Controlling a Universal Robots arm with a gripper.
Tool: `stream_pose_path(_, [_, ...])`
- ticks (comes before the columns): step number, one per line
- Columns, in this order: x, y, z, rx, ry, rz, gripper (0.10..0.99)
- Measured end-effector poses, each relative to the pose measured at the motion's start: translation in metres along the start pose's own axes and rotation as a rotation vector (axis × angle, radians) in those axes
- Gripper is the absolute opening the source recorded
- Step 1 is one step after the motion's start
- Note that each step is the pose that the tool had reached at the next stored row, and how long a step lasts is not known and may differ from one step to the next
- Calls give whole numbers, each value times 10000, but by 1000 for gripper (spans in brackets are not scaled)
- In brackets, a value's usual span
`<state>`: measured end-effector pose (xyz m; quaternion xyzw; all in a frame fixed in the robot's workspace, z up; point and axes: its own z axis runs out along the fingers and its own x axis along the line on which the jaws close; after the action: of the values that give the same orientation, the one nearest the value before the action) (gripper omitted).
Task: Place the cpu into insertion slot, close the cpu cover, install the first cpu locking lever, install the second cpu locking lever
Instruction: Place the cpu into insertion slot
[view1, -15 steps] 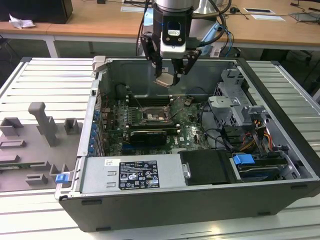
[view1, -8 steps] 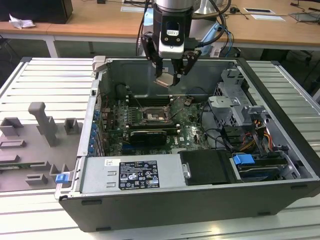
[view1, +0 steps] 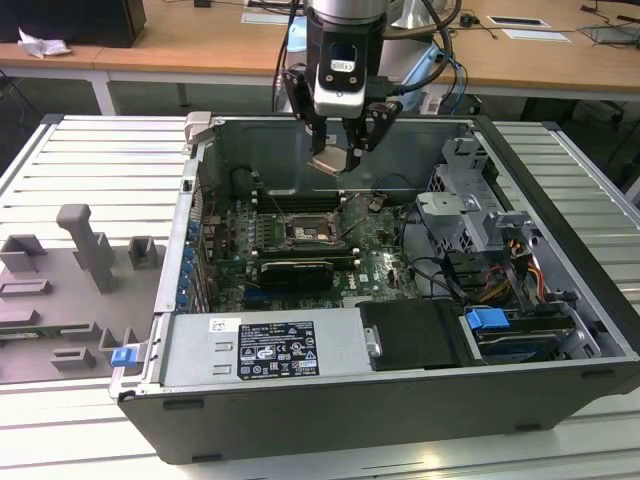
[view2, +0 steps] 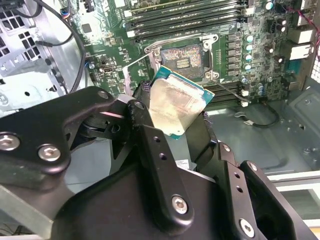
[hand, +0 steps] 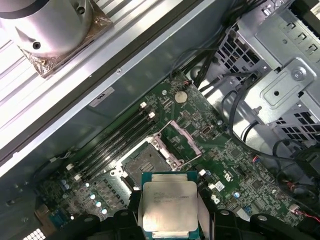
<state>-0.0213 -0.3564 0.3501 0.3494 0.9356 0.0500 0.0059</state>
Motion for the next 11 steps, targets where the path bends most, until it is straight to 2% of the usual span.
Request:
stream_pose_path(8, [0,-1,12,-24,-95,973,529])
stream_pose_path(11, [-1,-1,14,-28,-109,1117,529])
